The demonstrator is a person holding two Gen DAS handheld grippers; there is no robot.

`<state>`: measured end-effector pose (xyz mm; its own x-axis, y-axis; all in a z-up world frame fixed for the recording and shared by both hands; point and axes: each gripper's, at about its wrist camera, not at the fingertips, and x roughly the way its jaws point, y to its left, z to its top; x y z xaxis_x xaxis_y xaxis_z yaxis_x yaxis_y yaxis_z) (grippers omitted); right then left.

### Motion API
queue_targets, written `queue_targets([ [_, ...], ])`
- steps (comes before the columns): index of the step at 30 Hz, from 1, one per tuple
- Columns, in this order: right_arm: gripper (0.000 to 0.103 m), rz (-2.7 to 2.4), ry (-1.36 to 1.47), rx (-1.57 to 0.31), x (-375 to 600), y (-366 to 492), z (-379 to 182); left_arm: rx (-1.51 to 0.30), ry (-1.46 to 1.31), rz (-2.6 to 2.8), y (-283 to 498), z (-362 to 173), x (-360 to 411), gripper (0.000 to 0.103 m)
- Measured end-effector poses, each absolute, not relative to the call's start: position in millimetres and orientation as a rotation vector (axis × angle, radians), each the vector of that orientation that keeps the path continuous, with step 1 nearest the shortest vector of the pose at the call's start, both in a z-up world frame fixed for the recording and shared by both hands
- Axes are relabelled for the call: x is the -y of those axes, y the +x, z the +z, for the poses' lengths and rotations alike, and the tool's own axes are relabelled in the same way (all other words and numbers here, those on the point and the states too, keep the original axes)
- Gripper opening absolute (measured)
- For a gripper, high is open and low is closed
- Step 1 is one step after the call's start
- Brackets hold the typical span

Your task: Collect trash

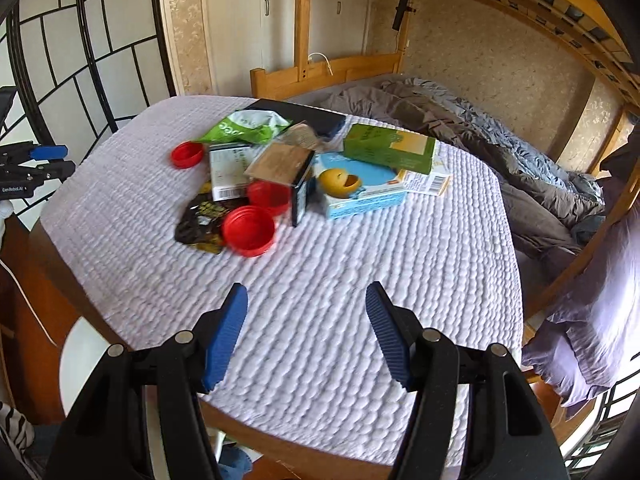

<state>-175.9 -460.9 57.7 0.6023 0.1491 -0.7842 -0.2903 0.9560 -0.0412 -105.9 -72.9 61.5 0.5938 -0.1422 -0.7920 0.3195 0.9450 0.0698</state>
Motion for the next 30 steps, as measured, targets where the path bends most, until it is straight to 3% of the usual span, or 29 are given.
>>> queue_targets([
  [14, 0.061, 0.155, -0.171, -0.942, 533, -87, 17, -0.972, 0.152, -0.277, -12, 20, 53, 0.069],
  [30, 0.062, 0.222, -0.137, -0.934, 569, -56, -7, -0.958, 0.156, -0.289, 13, -5, 44, 0.069],
])
